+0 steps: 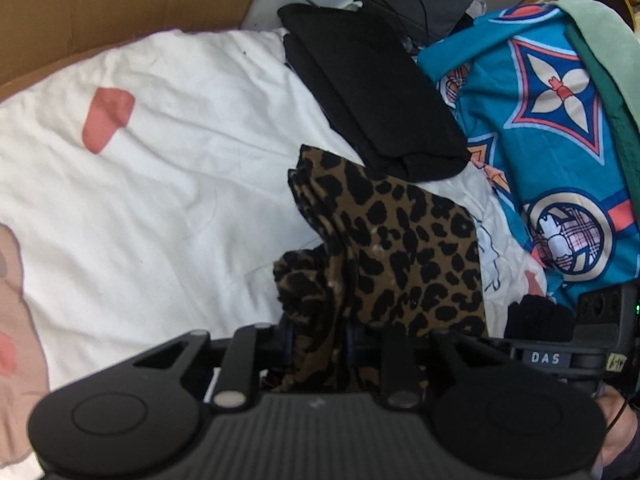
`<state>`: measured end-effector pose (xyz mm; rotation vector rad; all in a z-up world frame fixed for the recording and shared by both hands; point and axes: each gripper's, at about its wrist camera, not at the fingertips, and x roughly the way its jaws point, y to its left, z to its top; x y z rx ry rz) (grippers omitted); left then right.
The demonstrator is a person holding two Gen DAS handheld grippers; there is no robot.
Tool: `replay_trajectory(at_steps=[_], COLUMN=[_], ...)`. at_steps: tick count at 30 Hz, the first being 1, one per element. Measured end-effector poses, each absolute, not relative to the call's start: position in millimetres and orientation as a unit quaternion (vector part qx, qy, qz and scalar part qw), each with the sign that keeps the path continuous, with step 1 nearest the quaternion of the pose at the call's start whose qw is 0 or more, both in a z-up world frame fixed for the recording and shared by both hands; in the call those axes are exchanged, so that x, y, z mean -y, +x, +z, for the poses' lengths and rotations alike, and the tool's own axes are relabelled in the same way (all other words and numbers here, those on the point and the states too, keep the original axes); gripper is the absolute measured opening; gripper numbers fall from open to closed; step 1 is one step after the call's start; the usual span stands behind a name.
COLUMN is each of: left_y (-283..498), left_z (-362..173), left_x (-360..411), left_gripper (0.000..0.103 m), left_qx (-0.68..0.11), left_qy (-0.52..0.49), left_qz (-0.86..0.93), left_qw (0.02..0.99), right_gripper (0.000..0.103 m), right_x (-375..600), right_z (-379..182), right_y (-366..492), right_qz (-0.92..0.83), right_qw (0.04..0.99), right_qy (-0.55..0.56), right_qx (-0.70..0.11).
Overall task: Fold clothes
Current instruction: 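Lift the leopard garment up with both tools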
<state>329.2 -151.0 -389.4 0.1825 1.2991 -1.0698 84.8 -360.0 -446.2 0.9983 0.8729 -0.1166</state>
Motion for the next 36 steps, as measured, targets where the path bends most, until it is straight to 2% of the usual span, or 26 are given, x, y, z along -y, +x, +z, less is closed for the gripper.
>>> replay_trajectory(at_steps=[19, 36], left_y=[316, 303], left_z=[-330, -218], left_x=[133, 128], left_gripper=[0.023, 0.023], left_qx=[-0.543, -0.487], left_qy=[0.081, 0.051], left_qz=[-0.458, -0.444], left_qw=[0.699, 0.750], right_gripper=[0.006, 0.006], right_x=[347, 349], right_z=[-389, -259], right_y=[88, 107], right_qz=[-0.039, -0.013], right_qw=[0.822, 0.876], right_qy=[0.425, 0.331], right_qx=[-0.377, -0.350])
